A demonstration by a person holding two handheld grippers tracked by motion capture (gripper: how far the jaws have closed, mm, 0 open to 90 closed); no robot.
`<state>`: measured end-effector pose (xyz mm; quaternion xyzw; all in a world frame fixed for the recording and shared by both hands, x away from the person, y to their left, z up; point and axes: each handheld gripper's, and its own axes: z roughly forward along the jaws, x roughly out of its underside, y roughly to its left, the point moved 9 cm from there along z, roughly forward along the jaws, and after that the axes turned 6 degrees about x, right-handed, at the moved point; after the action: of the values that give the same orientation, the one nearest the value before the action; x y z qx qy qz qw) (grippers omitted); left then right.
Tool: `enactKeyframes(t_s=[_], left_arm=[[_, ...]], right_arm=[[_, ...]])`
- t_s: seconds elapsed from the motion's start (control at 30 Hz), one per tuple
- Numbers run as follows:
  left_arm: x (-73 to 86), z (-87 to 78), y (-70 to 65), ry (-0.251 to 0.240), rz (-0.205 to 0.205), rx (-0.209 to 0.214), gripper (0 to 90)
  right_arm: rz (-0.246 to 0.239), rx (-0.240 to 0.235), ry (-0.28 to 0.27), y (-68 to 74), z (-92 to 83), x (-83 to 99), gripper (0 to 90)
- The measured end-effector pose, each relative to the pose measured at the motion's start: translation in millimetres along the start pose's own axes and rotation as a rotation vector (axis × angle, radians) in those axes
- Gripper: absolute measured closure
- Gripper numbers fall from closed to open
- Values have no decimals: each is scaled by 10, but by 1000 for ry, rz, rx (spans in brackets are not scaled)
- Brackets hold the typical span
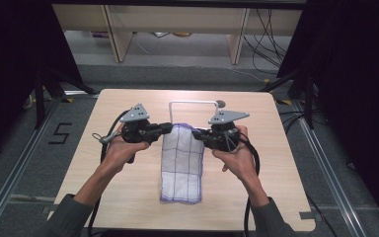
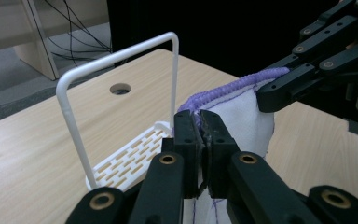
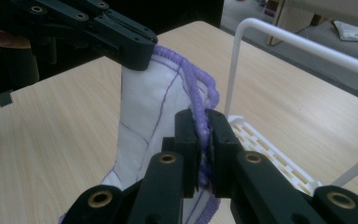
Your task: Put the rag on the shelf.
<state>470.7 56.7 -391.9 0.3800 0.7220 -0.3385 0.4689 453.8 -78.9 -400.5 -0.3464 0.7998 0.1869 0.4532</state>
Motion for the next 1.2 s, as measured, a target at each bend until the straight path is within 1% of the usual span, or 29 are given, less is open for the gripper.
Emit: enactKeyframes(t_s=[0.07, 0.1, 0.2, 0.23, 0.3, 0.37, 0.4, 0.43, 0.47, 0.5, 0.53, 0.57, 0.63, 0.67, 0.73, 0.77, 0.8, 0.83, 0.9, 0.93, 0.97, 1.0, 1.03, 1.07, 1.1, 1.13, 1.17, 1.2], left_arm=[[-31, -9, -3, 2, 3, -7, 855], [-101, -14, -11, -6, 10, -6, 855], [-200, -20, -12, -12, 17, -12, 855], [-248, -23, -15, -23, 14, -10, 856], [-321, -27, -12, -36, 11, -9, 856], [-388, -27, 0, -45, 9, -14, 856], [-418, -28, 10, -45, 9, -18, 856], [-453, -28, 20, -48, 13, -20, 856], [-489, -30, 26, -52, 12, -22, 856], [-517, -32, 28, -55, 13, -23, 856], [-560, -36, 37, -55, 20, -26, 856], [-585, -38, 44, -56, 21, -30, 856], [-657, -40, 69, -63, 21, -34, 856], [-694, -40, 91, -62, 20, -45, 856], [-755, -35, 123, -72, 17, -49, 856], [-791, -29, 150, -71, 18, -57, 856], [-813, -26, 165, -70, 19, -62, 856], [-842, -20, 185, -71, 19, -67, 857], [-900, 2, 224, -71, 21, -73, 857], [-929, 14, 239, -77, 18, -73, 857], [-949, 22, 255, -73, 17, -78, 857], [-971, 31, 274, -71, 19, -82, 857], [-993, 39, 290, -71, 19, -84, 856], [-1017, 45, 305, -75, 15, -86, 857], [-1036, 53, 324, -76, 11, -91, 857], [-1051, 61, 337, -76, 10, -92, 856], [-1078, 72, 357, -81, 7, -93, 857], [-1096, 79, 379, -80, 9, -99, 857]], right_arm=[[14, 4, -6, -7, -49, -54, 847], [0, 9, -7, -26, -69, -85, 847], [0, 16, -13, -54, -123, -190, 847], [-4, 23, -14, -73, -137, -217, 847], [-2, 20, -23, -90, -161, -290, 847], [-3, 38, -24, -131, -196, -360, 849], [-34, 33, -38, -156, -198, -404, 849], [-3, 43, -26, -156, -220, -422, 849], [-3, 48, -38, -180, -227, -461, 849], [-17, 50, -45, -210, -240, -496, 849], [-1, 52, -47, -217, -250, -517, 849], [1, 58, -54, -244, -264, -556, 849], [-2, 59, -70, -281, -273, -614, 849], [12, 59, -67, -290, -283, -635, 850], [-9, 71, -73, -347, -299, -697, 850], [6, 70, -74, -352, -297, -714, 850], [-4, 82, -87, -391, -296, -753, 849], [17, 70, -78, -382, -297, -761, 849], [10, 83, -76, -430, -297, -806, 850], [4, 87, -86, -459, -288, -839, 849], [10, 75, -91, -466, -278, -861, 849], [27, 86, -83, -480, -285, -871, 850], [4, 90, -92, -510, -276, -895, 850], [32, 82, -87, -500, -275, -907, 849], [6, 96, -95, -543, -271, -927, 849], [24, 88, -93, -546, -266, -939, 850], [27, 101, -89, -564, -267, -948, 850], [11, 98, -91, -587, -264, -972, 849]])
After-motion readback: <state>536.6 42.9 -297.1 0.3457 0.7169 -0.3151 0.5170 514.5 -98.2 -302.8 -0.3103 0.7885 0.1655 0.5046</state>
